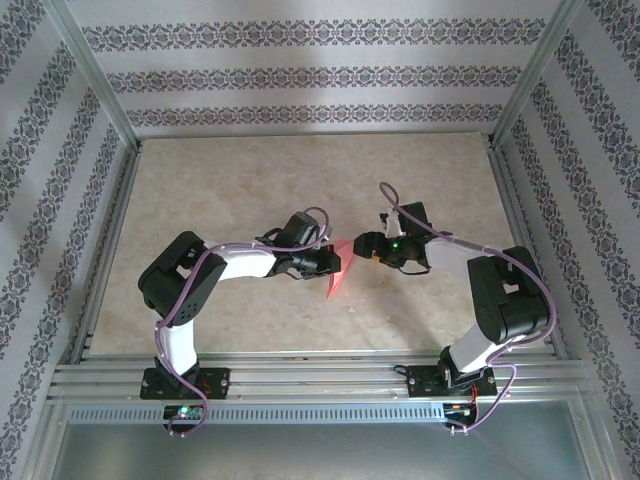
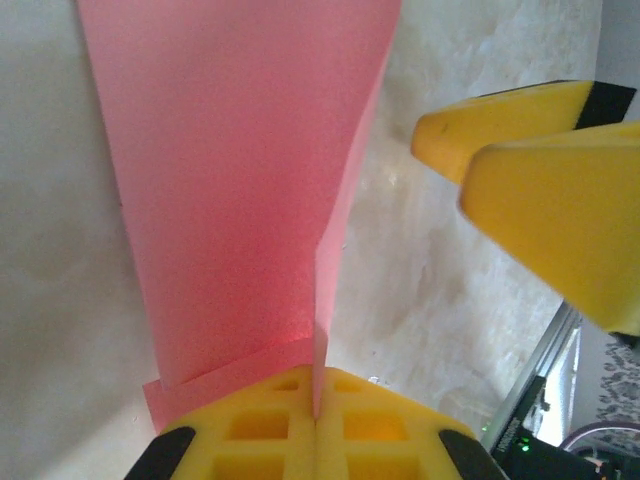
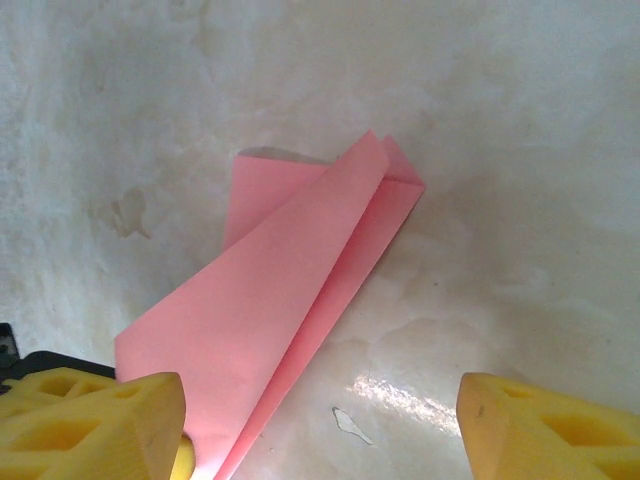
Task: Fold a paper plane with a square sheet of paper (pick it up from the middle)
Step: Fold the wing for the fifth time at the center of the table.
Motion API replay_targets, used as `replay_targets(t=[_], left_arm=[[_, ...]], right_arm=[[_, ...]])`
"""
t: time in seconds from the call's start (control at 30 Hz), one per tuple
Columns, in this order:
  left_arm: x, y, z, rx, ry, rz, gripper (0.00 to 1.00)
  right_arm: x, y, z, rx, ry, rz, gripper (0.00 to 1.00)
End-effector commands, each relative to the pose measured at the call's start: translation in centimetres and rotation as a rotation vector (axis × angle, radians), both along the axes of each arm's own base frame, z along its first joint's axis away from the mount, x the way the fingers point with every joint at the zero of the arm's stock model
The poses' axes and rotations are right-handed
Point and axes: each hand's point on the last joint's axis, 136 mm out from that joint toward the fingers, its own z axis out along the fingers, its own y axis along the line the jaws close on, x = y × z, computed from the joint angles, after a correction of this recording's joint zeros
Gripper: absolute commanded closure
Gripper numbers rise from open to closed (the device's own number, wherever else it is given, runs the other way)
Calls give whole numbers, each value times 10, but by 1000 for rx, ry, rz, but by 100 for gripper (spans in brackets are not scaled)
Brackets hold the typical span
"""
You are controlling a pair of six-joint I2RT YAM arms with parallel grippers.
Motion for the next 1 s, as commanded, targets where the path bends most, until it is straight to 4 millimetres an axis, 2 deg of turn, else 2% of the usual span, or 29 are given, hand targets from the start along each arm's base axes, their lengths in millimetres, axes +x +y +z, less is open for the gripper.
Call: replay_targets(t=[0.0,0.17,0.57,0.83,0.97], left_arm=[[3,2,-8,-45,65,38,100],[3,5,-17,-44,104,60,100],[5,8,-18,-71,125,88,100],[6,13,-25,-54,135,110,100],[6,16,-27,-49,139,126,100]], right_arm=[[3,3,14,61,-48,-6,29],[2,5,18,104,-60,-15,32],[0,22,22,214,-65,30,41],[-5,47,19,278,-52,105,68],[-5,57,13,293,-43,120,76]])
